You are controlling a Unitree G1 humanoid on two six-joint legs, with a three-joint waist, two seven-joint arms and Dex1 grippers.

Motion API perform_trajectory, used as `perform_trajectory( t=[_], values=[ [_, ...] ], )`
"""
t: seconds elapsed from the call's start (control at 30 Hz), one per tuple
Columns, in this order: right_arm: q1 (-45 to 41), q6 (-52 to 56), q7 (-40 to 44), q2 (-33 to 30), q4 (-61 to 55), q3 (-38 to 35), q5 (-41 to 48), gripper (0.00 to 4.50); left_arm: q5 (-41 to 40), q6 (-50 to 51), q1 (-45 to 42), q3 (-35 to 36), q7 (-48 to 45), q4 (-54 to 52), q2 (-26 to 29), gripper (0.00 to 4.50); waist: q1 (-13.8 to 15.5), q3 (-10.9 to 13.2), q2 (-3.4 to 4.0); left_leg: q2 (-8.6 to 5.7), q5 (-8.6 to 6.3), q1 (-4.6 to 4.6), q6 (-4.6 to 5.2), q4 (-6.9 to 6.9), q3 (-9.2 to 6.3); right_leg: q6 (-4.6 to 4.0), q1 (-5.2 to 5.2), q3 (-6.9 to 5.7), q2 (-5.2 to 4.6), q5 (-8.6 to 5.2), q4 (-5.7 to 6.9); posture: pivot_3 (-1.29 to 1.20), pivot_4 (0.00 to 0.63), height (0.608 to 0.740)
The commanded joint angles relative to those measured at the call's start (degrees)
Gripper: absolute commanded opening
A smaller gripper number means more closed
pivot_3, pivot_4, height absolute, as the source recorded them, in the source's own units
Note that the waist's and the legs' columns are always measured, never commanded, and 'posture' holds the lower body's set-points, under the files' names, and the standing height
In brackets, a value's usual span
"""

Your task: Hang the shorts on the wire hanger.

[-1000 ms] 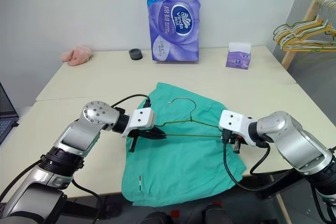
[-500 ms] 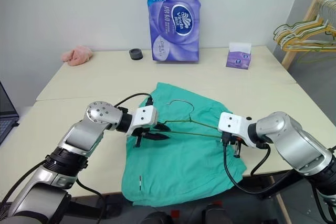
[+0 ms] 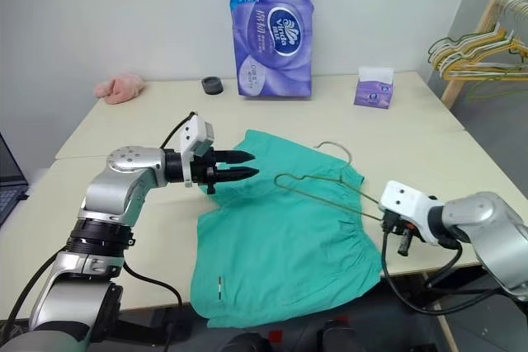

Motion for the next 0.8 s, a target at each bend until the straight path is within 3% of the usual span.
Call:
perform_trajectory(
  t=[0.03, 0.13, 0.3, 0.57, 0.8],
  values=[
    [4.89, 4.06, -1.93, 1.10, -0.64, -10.45, 2.42, 0.00, -2.74, 2.08, -1.60, 2.25, -1.37, -0.14, 1.50, 1.94, 0.13, 0.00, -0.01, -0.01, 0.00, 0.00, 0.00, 0.00, 0.01, 0.00, 0.00, 0.01, 0.00, 0.00, 0.00, -0.18, 0.051, 0.740],
    [12.97, 9.58, -3.64, 5.12, -0.42, -21.02, 4.29, 0.00, -6.41, 8.85, 3.85, -1.08, -9.78, -7.02, 5.38, 1.94, 0.10, -0.03, -0.02, -0.02, -0.01, -0.02, -0.02, -0.02, 0.00, 0.01, 0.01, 0.02, 0.00, 0.00, -0.02, -0.19, 0.052, 0.740],
    [20.08, 16.58, -6.51, 12.04, -3.65, -29.59, 7.49, 0.00, -8.86, 12.81, 8.07, -3.20, -14.41, -12.53, 8.41, 1.94, -0.03, -0.04, 0.01, 0.01, -0.06, 0.03, -0.11, -0.02, -0.01, 0.06, 0.02, 0.05, 0.01, -0.05, 0.06, -0.20, 0.055, 0.740],
    [21.96, 25.36, -10.69, 19.82, -5.97, -31.08, 12.54, 0.00, -6.50, 7.85, 5.55, -3.41, -9.10, -10.27, 4.74, 1.94, -0.05, -0.06, 0.03, 0.00, -0.06, 0.10, -0.10, 0.01, 0.08, 0.24, 0.09, 0.12, 0.03, -0.15, 0.02, -0.21, 0.058, 0.740],
    [27.30, 27.21, -10.47, 19.44, -7.59, -31.81, 16.03, 0.00, -6.29, 6.63, 6.05, -3.87, -7.96, -11.65, 4.12, 1.94, -0.02, -0.07, 0.04, 0.00, -0.06, 0.10, -0.09, -0.01, 0.06, 0.27, 0.08, 0.12, 0.04, -0.17, 0.03, -0.20, 0.061, 0.740]
  ],
)
